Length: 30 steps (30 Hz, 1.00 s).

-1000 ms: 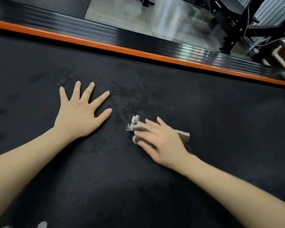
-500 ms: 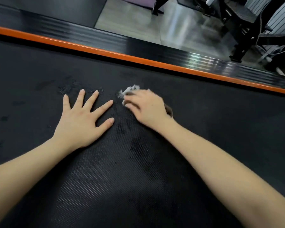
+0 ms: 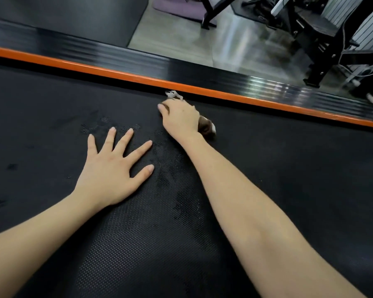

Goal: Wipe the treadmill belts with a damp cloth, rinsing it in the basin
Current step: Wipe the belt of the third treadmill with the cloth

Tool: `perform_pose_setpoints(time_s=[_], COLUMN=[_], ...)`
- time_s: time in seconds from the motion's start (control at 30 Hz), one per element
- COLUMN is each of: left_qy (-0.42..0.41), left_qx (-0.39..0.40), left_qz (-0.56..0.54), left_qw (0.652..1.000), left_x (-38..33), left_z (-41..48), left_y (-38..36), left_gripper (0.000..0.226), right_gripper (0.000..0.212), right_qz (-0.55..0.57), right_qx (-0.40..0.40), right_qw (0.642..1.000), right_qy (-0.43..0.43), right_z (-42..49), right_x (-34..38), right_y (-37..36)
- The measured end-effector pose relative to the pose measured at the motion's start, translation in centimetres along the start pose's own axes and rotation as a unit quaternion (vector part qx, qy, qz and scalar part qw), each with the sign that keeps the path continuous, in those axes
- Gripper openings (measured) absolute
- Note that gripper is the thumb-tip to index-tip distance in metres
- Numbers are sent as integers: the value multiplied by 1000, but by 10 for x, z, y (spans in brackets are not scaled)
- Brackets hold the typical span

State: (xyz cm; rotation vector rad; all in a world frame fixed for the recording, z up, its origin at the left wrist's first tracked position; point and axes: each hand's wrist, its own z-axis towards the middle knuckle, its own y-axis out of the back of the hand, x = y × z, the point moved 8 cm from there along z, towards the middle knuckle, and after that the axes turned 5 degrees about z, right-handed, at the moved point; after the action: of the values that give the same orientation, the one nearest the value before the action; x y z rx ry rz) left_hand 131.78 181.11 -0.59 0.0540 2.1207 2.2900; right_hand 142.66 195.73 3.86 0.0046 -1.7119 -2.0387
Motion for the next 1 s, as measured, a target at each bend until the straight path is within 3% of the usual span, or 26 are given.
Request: perform_pose_setpoints(time_s=[0.1, 0.2, 0.3, 0.43, 0.53, 0.63, 0.77, 0.83, 0.9, 0.97, 1.0], left_qy=[-1, 8, 11, 6, 0, -5, 28, 53, 54, 46, 42], left_qx=[4, 8, 26, 49, 54, 45, 58, 62, 61, 61, 65], left_qz=[-9, -2, 10, 10, 17, 4, -8, -18, -24, -22, -14], left_qw=[1000, 1000, 1000, 999, 998, 999, 998, 996, 996, 997, 997], left_x=[2, 2, 0, 1, 0, -1, -4, -11, -21, -25, -22], left_z=[-2, -1, -1, 0, -2, -2, -23, -52, -93, -128, -143], left_y=[0, 0, 0, 0, 1, 5, 14, 18, 26, 29, 26], left_gripper=[74, 76, 78, 79, 74, 67, 63, 58, 53, 52, 52], right_gripper=[31, 30, 32, 32, 34, 32, 36, 36, 41, 44, 44], right_qz=[-12, -19, 10, 32, 66, 80, 22, 3, 27, 66, 83], right_qx=[46, 6, 25, 66, 52, 121, 163, 135, 103, 103, 99], right_qw=[999, 997, 995, 997, 987, 966, 943, 967, 991, 992, 991], right_qy=[26, -79, -98, 9, 140, 216, 289, 217, 79, -21, -27], right_z=[-1, -9, -26, -103, -220, -336, -360, -319, -279, -270, -279], right_x=[-38, -113, -106, -38, 19, 43, 38, 28, 11, 1, 10], right_y=[10, 34, 33, 38, 57, 54, 53, 54, 61, 61, 59])
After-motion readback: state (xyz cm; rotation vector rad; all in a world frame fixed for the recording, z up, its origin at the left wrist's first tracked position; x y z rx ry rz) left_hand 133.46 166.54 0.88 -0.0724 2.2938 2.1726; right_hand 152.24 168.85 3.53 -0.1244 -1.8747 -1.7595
